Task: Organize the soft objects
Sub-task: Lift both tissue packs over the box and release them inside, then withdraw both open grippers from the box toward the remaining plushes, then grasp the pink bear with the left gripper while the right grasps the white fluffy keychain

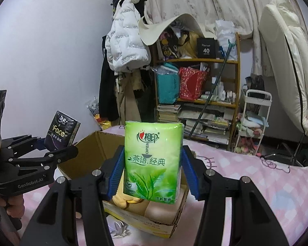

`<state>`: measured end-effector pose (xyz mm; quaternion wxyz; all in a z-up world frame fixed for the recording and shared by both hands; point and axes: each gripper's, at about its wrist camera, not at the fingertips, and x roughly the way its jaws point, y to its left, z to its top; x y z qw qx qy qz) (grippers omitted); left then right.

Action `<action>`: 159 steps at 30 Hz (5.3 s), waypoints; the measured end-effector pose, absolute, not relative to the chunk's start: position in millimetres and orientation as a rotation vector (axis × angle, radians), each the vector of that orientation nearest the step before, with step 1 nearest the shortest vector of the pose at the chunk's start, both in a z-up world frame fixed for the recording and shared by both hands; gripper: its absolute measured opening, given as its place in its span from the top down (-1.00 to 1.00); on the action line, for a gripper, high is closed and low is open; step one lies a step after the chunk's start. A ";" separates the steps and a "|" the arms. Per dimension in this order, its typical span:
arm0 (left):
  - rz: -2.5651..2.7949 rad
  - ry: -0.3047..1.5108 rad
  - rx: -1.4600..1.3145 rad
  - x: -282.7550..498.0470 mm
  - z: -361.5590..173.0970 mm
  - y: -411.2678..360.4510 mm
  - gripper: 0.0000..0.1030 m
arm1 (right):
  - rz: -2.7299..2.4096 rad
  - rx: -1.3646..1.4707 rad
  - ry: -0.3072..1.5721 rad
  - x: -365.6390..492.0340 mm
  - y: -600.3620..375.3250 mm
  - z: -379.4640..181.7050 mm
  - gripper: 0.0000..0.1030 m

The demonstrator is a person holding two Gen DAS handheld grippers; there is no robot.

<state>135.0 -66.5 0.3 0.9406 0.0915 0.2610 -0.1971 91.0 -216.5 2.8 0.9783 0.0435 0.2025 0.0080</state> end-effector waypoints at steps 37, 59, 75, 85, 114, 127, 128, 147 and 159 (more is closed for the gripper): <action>-0.289 0.669 0.144 101.8 13.3 -4.0 -0.76 | -0.006 0.096 0.498 61.9 -206.1 7.0 -0.98; -0.251 0.751 0.166 82.5 7.7 10.5 -0.96 | -0.022 0.108 0.579 28.2 -199.0 -4.4 -1.00; -0.253 0.915 0.057 134.4 -22.0 19.9 -0.96 | -0.022 0.112 0.684 43.9 -198.4 -31.0 -1.00; -0.275 1.017 0.046 163.2 -56.9 1.6 -0.96 | -0.023 0.137 0.771 60.1 -198.9 -54.2 -1.00; -0.320 1.129 0.030 175.2 -87.2 -6.5 -0.96 | -0.018 0.262 1.032 76.7 -207.6 -109.0 -1.00; -0.305 1.138 0.022 172.7 -92.0 -8.8 -0.96 | 0.016 0.250 1.094 80.6 -201.1 -120.2 -0.80; -0.305 1.140 0.016 173.3 -92.6 -8.2 -0.96 | 0.017 0.249 1.098 80.9 -200.9 -121.1 -0.73; -0.313 1.100 0.070 164.4 -86.9 -12.7 -0.77 | 0.001 0.199 1.180 70.4 -176.0 -135.3 -0.39; -0.289 1.091 0.097 150.8 -81.1 -6.0 -0.74 | -0.065 0.209 1.184 61.6 -182.8 -133.8 0.21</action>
